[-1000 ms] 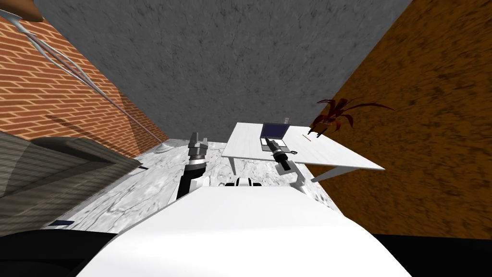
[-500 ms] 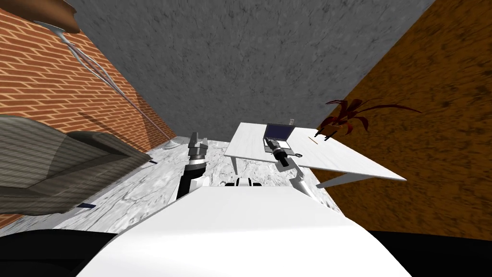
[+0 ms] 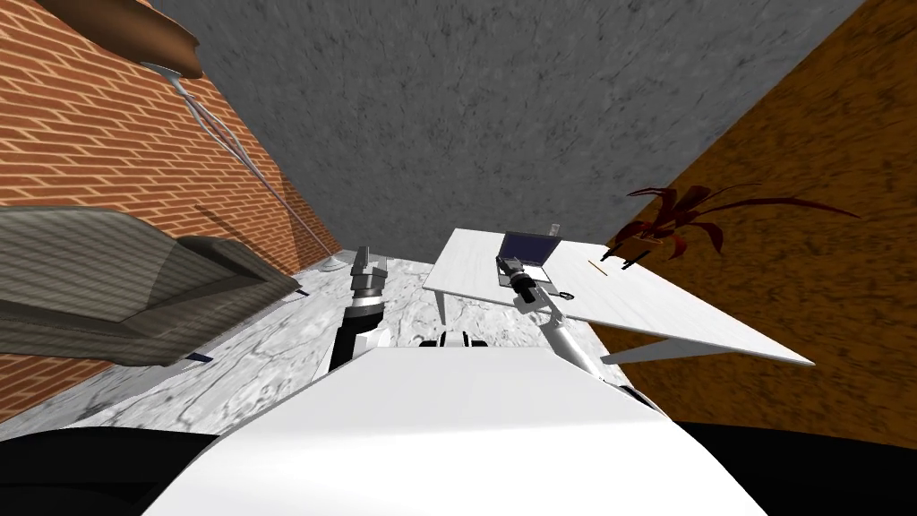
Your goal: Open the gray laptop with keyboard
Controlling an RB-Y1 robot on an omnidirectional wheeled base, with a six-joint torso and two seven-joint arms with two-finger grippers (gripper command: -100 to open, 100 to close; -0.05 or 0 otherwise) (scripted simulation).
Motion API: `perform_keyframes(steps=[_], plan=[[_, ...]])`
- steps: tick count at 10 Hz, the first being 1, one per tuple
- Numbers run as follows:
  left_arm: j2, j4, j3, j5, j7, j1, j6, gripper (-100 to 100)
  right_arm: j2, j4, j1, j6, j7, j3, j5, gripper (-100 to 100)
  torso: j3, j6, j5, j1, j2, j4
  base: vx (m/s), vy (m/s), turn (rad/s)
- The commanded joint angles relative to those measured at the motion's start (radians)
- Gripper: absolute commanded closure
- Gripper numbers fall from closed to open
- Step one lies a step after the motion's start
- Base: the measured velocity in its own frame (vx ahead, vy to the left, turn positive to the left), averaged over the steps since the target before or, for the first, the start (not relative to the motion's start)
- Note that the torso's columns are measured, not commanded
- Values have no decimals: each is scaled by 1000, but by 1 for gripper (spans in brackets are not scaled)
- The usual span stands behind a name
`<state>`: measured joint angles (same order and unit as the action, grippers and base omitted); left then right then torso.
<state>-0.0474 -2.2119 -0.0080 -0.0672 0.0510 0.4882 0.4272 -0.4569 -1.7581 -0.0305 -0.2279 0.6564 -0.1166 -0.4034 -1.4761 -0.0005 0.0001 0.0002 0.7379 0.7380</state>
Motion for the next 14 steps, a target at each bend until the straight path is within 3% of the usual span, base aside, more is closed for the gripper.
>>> perform_keyframes(steps=[1, 2, 4, 7, 9, 10, 12, 14], plan=[[0, 0, 0, 0, 0, 0, 0, 0, -30, 49, -45, -52, 70, -5, -23, -100, 0, 1, 0, 0, 0, 0, 4, -3, 172], [0, 0, 0, 0, 0, 0, 0, 0, -30, 49, -45, -52, 74, -5, -23, -100, 0, 0, 0, 0, 0, 0, 5, -5, 68], [0, 0, 0, 0, 0, 0, 0, 0, -67, 108, -104, -116, 140, -11, -55, -100, 0, 0, 0, 0, 0, 0, 5, -5, 189], [0, 0, 0, 0, 0, 0, 0, 0, -84, 143, -133, -148, 202, -14, -70, -100, 0, 0, 0, 0, 0, 0, 4, -5, 90], [0, 0, 0, 0, 0, 0, 0, 0, -118, 202, -187, -207, 268, -20, -98, -100, 0, 0, 0, 0, 0, 0, 4, -5, 179], [0, 0, 0, 0, 0, 0, 0, 0, -118, 202, -187, -207, 281, -20, -98, -100, 0, 0, 0, 0, 0, 0, 5, -8, 86], [0, 0, 0, 0, 0, 0, 0, 0, -152, 255, -235, -260, 345, -26, -124, -100, 0, 0, 0, 0, 0, 0, 3, -4, 135], [0, 0, 0, 0, 0, 0, 0, 0, -170, 279, -257, -283, 384, -28, -136, -100, 0, 1, 0, 0, 0, 0, 4, -6, 91]])
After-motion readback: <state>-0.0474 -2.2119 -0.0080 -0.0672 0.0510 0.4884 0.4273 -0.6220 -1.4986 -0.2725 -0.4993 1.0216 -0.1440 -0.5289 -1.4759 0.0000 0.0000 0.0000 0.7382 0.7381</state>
